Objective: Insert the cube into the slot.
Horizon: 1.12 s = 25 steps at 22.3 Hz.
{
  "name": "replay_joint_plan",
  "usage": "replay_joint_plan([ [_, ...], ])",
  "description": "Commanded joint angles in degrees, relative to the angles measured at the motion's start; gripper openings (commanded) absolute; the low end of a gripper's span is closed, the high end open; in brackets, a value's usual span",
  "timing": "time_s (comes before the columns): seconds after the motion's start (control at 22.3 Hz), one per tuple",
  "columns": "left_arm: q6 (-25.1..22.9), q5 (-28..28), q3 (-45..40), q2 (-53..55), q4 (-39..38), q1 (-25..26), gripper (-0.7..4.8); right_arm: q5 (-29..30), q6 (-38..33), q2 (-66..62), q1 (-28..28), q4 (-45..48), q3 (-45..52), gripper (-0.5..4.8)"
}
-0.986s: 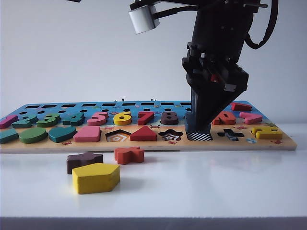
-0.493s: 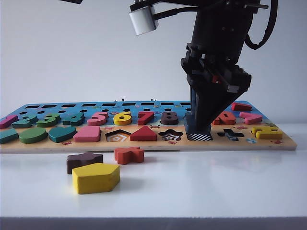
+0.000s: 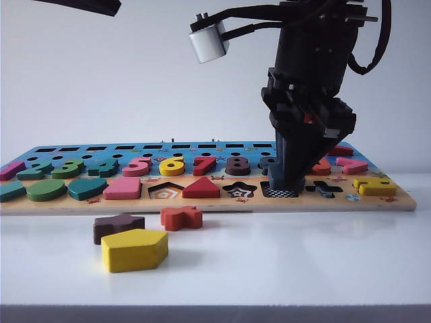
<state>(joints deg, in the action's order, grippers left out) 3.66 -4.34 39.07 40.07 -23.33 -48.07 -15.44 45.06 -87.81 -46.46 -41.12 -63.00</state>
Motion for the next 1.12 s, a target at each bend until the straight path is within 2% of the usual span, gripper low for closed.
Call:
replay_joint_plan([
  [0.04, -0.24, 0.11, 0.28, -0.07, 1.16, 0.0, 0.17, -0.17, 0.11, 0.15, -0.11, 0.33, -0.37, -0.06],
  [1.12, -1.31, 0.13, -3.17, -3.26, 2.19, 0.0, 0.17, 1.92, -0.7, -0.44, -0.9, 0.37, -0.35, -0.06],
])
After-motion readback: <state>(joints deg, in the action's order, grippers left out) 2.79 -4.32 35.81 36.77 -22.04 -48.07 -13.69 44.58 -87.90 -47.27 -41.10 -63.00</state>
